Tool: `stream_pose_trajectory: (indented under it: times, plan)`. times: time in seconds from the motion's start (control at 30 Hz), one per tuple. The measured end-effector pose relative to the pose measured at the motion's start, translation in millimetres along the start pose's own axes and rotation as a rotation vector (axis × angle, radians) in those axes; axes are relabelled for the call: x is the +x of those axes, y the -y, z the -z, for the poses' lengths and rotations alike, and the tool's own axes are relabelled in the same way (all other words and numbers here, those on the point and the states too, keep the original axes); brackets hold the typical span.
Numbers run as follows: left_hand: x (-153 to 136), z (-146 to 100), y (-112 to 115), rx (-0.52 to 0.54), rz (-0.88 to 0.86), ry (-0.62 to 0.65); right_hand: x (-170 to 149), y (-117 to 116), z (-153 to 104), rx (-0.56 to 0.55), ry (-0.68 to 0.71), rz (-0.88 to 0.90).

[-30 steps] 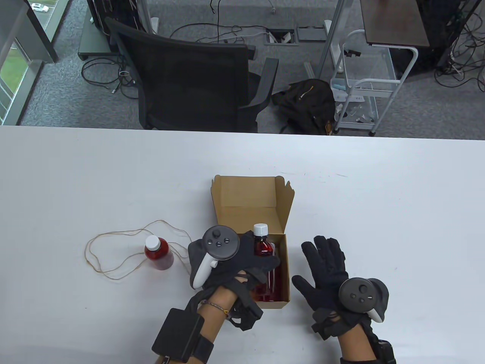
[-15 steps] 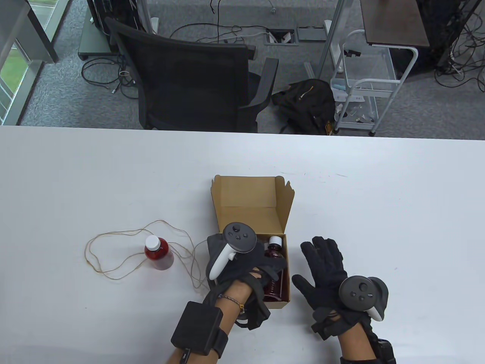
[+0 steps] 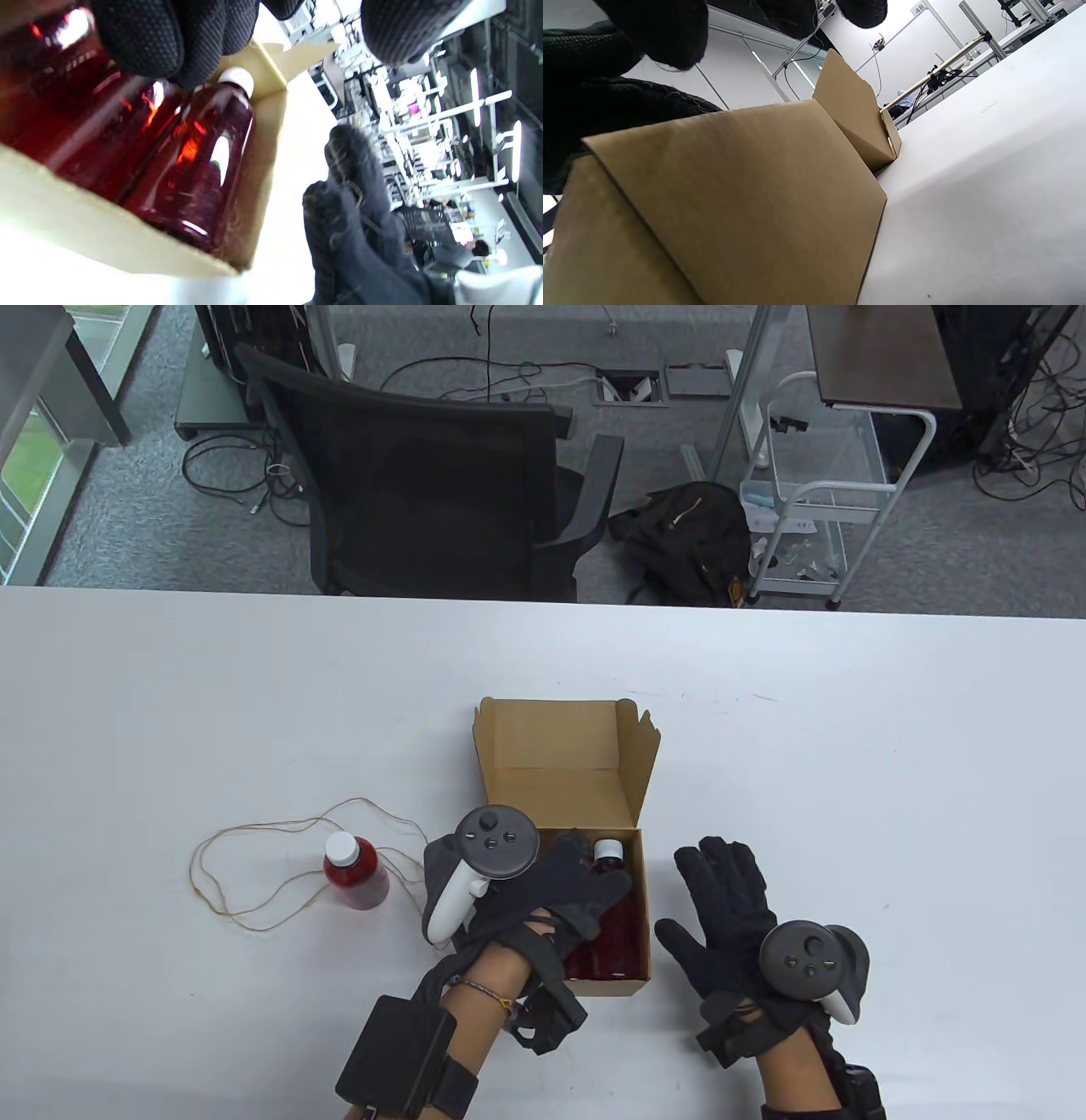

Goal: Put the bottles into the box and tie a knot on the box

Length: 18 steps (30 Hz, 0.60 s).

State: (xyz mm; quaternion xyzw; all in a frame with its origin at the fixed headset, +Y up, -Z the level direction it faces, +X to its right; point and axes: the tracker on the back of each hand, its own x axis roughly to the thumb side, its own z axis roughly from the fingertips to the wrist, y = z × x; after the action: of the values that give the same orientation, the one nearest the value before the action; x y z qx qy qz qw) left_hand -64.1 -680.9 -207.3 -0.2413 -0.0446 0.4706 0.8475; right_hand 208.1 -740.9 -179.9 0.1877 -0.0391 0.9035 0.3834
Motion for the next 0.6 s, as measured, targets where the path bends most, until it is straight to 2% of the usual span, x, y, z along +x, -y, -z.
stream_pose_trajectory:
  times: [0.2,0.27,0.37,0.47,0.53,0.6]
  plan:
    - [17,-40,-43,0.151,-0.042,0.208,-1,0,0,0.003,-0.001,-0.005]
    - [22,-58,-63,0.238,-0.031,0.278,-1,0,0,0.003,0.0,-0.004]
    - [21,-82,-93,0.443,0.033,0.337,-1,0,0,0.004,0.0,-0.004]
    - [2,-96,-121,0.606,0.043,0.321,-1,-1,0,0.009,0.002,-0.008]
    - [-16,-98,-132,0.673,0.056,0.266,-1,-1,0,0.008,0.005,-0.01]
    - [-39,-97,-140,0.686,0.082,0.19,-1,-1,0,0.009,0.003,-0.006]
